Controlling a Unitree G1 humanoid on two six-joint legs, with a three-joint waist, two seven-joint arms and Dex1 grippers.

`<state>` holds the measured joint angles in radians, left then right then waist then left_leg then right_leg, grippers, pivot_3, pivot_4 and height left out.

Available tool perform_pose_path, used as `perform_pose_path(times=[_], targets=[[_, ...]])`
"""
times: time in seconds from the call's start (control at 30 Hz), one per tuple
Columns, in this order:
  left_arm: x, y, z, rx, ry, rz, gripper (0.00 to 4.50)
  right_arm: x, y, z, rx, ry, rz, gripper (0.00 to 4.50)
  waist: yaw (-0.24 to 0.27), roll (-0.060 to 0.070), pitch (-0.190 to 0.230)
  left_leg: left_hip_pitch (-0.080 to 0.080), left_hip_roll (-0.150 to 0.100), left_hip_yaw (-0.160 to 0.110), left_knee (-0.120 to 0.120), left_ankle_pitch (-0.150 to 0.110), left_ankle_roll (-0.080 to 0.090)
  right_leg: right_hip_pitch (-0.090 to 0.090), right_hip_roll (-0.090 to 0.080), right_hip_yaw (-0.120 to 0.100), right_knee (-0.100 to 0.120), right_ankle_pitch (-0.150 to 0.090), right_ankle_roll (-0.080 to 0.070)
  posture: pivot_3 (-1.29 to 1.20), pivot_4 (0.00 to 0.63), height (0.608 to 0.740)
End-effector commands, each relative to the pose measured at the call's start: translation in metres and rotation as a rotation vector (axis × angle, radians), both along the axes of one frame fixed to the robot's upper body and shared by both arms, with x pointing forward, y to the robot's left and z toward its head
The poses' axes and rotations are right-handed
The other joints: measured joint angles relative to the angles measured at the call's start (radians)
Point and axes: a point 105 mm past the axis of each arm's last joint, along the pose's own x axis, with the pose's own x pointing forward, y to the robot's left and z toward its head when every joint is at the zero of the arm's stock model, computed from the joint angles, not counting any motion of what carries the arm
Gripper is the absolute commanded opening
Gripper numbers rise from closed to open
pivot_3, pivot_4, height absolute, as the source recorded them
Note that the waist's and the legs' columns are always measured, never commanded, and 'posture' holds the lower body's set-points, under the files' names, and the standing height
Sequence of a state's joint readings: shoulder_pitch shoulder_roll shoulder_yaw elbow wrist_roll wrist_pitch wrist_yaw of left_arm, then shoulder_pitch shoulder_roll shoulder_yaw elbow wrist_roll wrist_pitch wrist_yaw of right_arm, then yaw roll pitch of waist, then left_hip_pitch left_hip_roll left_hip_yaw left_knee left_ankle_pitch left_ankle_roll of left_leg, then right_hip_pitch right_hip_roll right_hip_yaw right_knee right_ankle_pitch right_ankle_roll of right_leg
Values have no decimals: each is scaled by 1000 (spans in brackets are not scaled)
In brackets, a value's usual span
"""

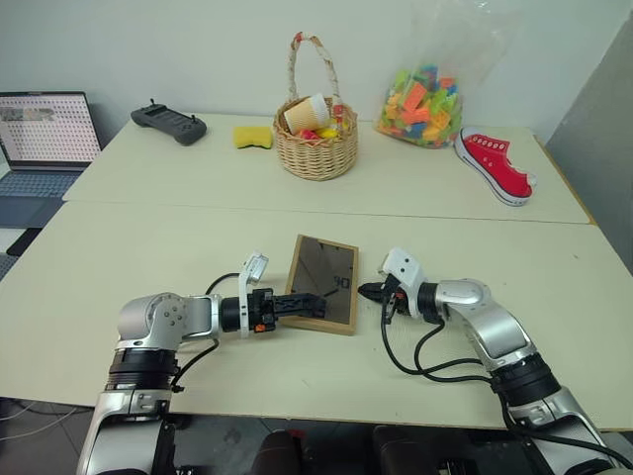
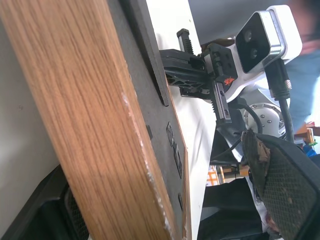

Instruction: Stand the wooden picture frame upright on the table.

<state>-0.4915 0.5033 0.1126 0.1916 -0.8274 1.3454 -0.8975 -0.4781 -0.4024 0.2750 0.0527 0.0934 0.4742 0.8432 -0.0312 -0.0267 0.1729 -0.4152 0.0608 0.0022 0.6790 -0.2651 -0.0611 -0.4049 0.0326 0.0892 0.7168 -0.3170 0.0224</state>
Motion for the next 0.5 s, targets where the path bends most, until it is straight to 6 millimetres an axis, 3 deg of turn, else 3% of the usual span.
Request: perform_pose_path(times=[0.03, 0.27, 0.4, 0.5], targets=[[0, 2, 4, -6, -6, 4, 3748, 6, -11, 15, 10, -59, -29, 0, -1, 0, 0, 0, 0, 0, 0, 0, 0, 0, 0, 0, 0, 0, 0, 0, 150, 740], [2, 3, 11, -16, -10, 15, 2309, 19, -34, 46, 7, -122, -65, 0, -1, 0, 0, 0, 0, 0, 0, 0, 0, 0, 0, 0, 0, 0, 0, 0, 150, 740], [9, 4, 18, -1, -41, 42, 1548, 23, -33, 87, 64, -157, -34, 0, -2, 0, 0, 0, 0, 0, -1, 0, 0, -1, 1, 0, 0, 0, 0, 0, 150, 740], [14, 4, 37, -24, -110, 40, 1548, 19, -20, 115, 173, -118, 32, 0, -3, 0, 1, 0, 1, 0, -1, 0, 0, -1, 1, 0, 0, 0, 0, 0, 150, 740]])
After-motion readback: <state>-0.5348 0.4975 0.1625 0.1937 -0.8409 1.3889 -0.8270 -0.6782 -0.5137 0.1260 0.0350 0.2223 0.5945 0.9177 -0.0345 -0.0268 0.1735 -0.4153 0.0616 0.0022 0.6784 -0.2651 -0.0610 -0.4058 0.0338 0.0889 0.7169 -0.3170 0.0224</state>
